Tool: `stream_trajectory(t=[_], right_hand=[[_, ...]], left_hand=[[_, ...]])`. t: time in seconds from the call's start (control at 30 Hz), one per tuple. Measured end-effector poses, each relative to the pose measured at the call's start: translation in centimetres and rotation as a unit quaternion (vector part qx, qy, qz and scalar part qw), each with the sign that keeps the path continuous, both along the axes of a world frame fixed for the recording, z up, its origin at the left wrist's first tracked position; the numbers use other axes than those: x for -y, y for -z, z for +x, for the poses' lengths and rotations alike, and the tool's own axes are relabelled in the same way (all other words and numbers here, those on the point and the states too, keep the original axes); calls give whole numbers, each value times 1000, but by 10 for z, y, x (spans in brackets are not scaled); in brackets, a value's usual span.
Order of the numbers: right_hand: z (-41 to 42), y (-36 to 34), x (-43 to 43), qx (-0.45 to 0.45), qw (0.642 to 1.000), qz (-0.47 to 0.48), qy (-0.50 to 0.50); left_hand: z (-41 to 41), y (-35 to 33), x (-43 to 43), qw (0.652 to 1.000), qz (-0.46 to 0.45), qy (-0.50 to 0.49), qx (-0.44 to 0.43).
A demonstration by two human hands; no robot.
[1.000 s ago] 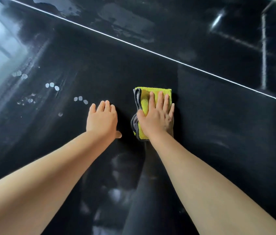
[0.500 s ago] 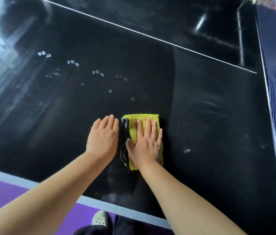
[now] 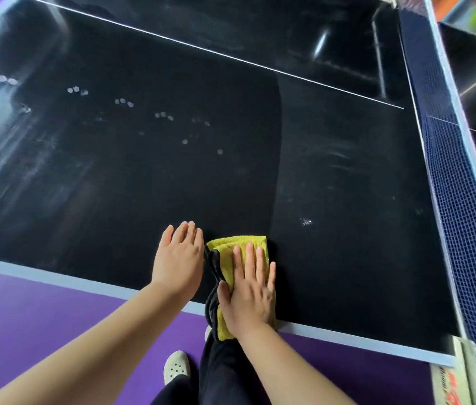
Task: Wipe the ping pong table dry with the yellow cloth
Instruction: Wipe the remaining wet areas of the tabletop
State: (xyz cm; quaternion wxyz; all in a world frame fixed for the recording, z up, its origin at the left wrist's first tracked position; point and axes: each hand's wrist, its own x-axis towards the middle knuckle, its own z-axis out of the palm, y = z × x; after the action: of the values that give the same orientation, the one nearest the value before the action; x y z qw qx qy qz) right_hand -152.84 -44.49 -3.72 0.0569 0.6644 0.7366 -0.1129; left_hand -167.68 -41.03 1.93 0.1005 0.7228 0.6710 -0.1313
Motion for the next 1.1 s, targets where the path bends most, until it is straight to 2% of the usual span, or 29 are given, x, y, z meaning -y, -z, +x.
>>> stream_trajectory(t=[0.23,0.33,0.77,1.1], right_hand=[[19,-2,-51,26,997,-8,73],[31,-2,-101,26,997,-30,65],[39,4,-350,-8,999,17,50],[44,9,-510,-20,997,44,62]], left_hand=[[14,-1,-23,1000,9,9,22],[15,2,-47,1000,10,3,22],[78,11,-226,999,5,-38,25],[102,17,-311,995,-83,-41,-34]])
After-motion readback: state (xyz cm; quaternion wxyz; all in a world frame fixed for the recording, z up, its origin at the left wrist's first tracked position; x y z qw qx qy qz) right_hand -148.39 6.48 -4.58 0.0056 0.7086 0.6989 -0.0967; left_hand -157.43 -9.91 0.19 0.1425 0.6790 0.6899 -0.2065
